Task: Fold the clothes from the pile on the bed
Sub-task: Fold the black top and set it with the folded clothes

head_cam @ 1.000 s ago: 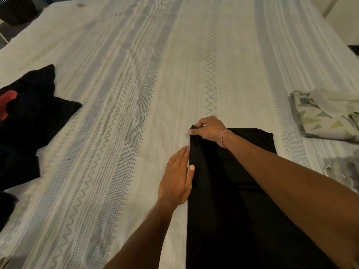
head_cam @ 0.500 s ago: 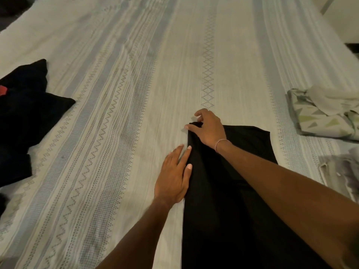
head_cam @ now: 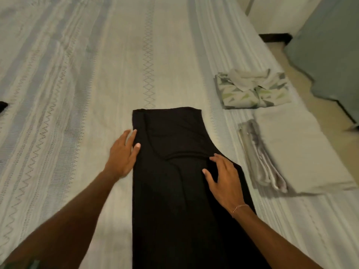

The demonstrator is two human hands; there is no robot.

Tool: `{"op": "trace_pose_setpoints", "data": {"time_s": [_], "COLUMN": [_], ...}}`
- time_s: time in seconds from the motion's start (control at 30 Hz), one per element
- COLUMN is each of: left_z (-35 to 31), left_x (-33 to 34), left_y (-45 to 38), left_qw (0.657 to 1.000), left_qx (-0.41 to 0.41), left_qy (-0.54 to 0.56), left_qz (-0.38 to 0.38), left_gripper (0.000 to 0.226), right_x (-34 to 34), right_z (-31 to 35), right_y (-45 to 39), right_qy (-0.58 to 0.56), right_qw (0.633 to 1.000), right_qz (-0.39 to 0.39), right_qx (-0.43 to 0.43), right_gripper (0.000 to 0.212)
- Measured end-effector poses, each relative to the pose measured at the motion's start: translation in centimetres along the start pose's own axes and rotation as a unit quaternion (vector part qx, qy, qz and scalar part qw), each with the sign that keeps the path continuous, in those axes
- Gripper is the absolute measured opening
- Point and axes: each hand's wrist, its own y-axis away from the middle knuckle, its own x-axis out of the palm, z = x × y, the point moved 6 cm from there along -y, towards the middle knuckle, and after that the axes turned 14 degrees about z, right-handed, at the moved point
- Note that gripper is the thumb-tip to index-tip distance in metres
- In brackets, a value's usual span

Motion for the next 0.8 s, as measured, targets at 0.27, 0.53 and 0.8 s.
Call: {"op": "trace_pose_setpoints", "data": {"time_s": [0.27, 0.53, 0.8], "left_z": [-9.7, -20.1, -24.0], "left_x": [3.5, 12.2, 18.1], "left_y": [9.3, 21.7, 30.6], "left_qw": [0.983, 0.962, 0.961], "left_qx": [0.023, 0.090, 0.075], "left_qy": [-0.184, -0.213, -0.179], "left_qz": [0.010, 0.145, 0.199], "left_gripper": [0.065, 0.068, 0.071], "right_x": [0.7, 1.4, 0.0], "right_z": [-3.8, -4.3, -7.3], "right_y": [9.5, 19.1, 30.2], "right_qy": [0.077, 0.153, 0.082], "right_qw": [0.995, 0.977, 0.980], "right_qz": [0.044, 0.131, 0.113], "right_qx": [0.043, 0.071, 0.142], "right_gripper": [0.058, 0.064, 0.064]}}
